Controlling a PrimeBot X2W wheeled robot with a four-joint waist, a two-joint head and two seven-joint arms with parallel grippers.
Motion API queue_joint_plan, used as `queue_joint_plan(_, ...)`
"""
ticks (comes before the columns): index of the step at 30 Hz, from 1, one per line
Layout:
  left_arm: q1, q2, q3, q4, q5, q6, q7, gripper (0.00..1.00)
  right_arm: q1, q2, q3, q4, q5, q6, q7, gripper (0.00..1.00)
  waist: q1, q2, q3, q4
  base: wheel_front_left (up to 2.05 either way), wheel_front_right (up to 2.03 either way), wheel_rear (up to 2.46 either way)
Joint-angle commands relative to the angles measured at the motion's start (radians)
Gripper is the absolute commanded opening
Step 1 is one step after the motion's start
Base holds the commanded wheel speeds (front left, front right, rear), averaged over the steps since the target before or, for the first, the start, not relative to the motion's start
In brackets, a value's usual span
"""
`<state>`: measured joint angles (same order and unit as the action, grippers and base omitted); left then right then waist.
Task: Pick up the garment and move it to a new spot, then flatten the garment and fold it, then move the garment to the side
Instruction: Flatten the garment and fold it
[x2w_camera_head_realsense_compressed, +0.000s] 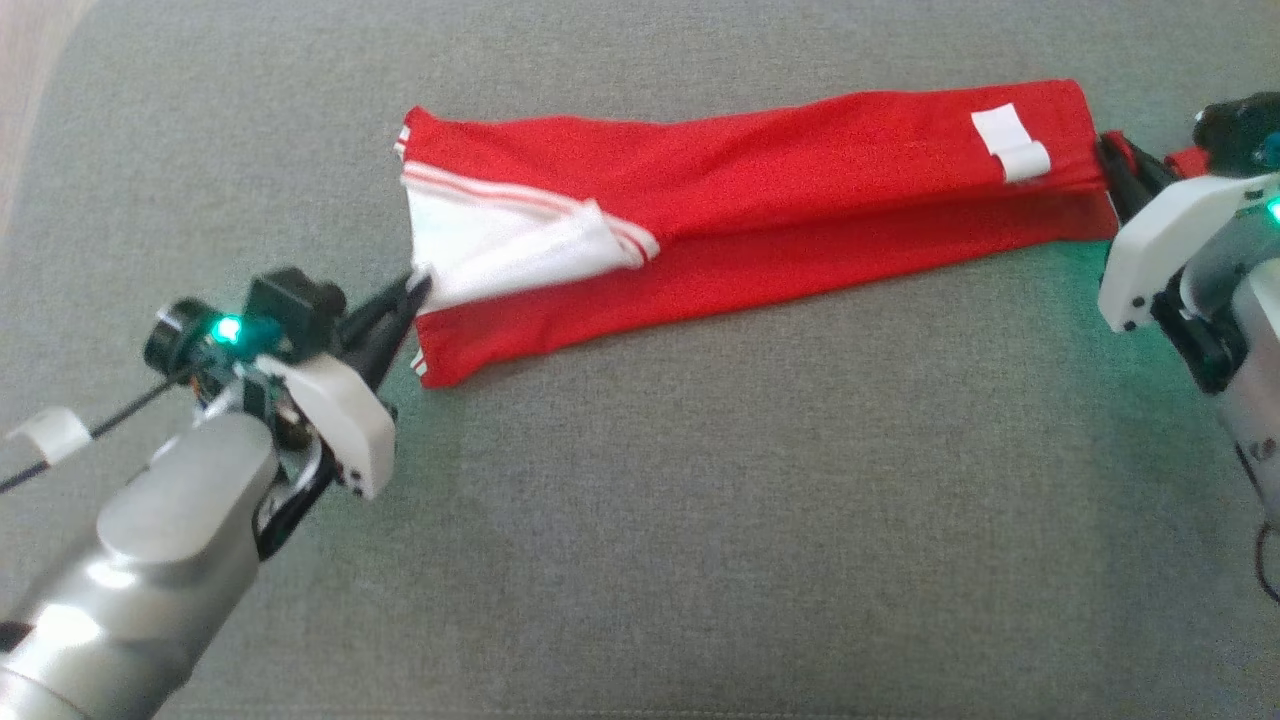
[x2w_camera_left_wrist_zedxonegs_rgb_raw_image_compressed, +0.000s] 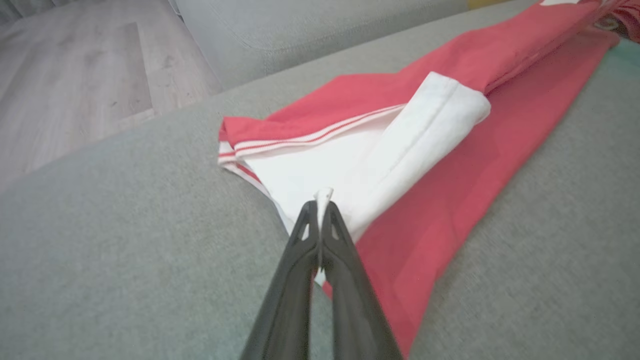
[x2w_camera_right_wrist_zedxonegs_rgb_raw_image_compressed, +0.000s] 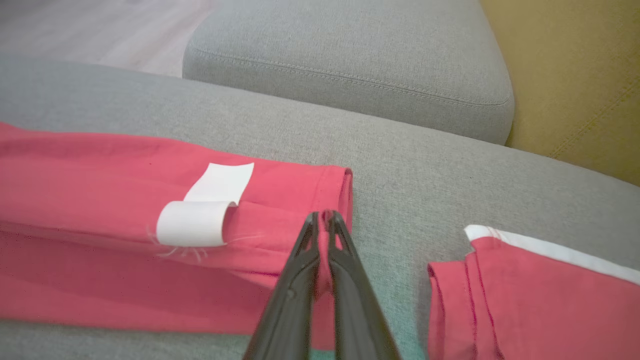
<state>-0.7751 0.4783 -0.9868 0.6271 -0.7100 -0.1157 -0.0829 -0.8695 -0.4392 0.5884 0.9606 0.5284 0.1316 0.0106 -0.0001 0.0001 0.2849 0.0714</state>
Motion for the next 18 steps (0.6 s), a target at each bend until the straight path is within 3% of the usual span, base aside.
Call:
queue_joint_plan(1,-0.026,0.054,0.026,-0.029,-0.01,-0.003,0.015,0.0,0.006,-0.03,0.027,-0.027,0.003,-0.001,0.002,0.0,0.0001,-0.0001,-0.001,-0.002,0.0,0.0,0.0)
queue_joint_plan(5,-0.009,0.071,-0.002,-0.064,-0.012,-0.003,0.075,0.0,0.004,-0.065,0.114,-0.026,-0.027,-0.001,0.01,0.0,0.0001,-0.0001,-0.002,-0.005,0.0,0.0,0.0)
queue_joint_plan(8,-0.009,0.076,-0.024,-0.08,0.017,0.021,0.088,0.0,0.0,-0.069,0.155,-0.009,-0.017,-0.001,0.016,0.0,0.0001,-0.0001,0.0,-0.012,0.0,0.0,0.0)
queue_joint_plan(9,-0.009,0.074,-0.025,-0.081,0.021,0.029,0.086,0.16,-0.003,-0.067,0.162,-0.006,-0.012,-0.001,0.016,0.4,0.0001,-0.0001,0.0,-0.013,0.0,0.0,0.0)
queue_joint_plan(10,-0.009,0.072,-0.021,-0.082,0.023,0.04,0.076,0.59,-0.005,-0.064,0.166,-0.004,-0.002,-0.001,0.018,1.0,0.0001,-0.0001,0.0,-0.015,0.0,0.0,0.0)
queue_joint_plan(11,-0.009,0.072,-0.021,-0.082,0.023,0.04,0.076,0.59,-0.005,-0.064,0.166,-0.004,-0.002,-0.001,0.018,1.0,0.0001,-0.0001,0.0,-0.015,0.0,0.0,0.0)
queue_joint_plan(12,-0.011,0.068,-0.014,-0.081,0.026,0.055,0.063,1.0,-0.01,-0.063,0.169,-0.002,0.006,-0.001,0.017,1.0,0.0001,-0.0001,0.0,-0.017,0.0,0.0,0.0)
queue_joint_plan(18,-0.039,0.012,0.107,-0.098,0.008,0.188,-0.135,1.0,-0.072,-0.022,0.072,-0.014,0.099,-0.001,-0.11,1.0,0.0001,-0.0001,-0.03,-0.03,0.0,0.0,0.0)
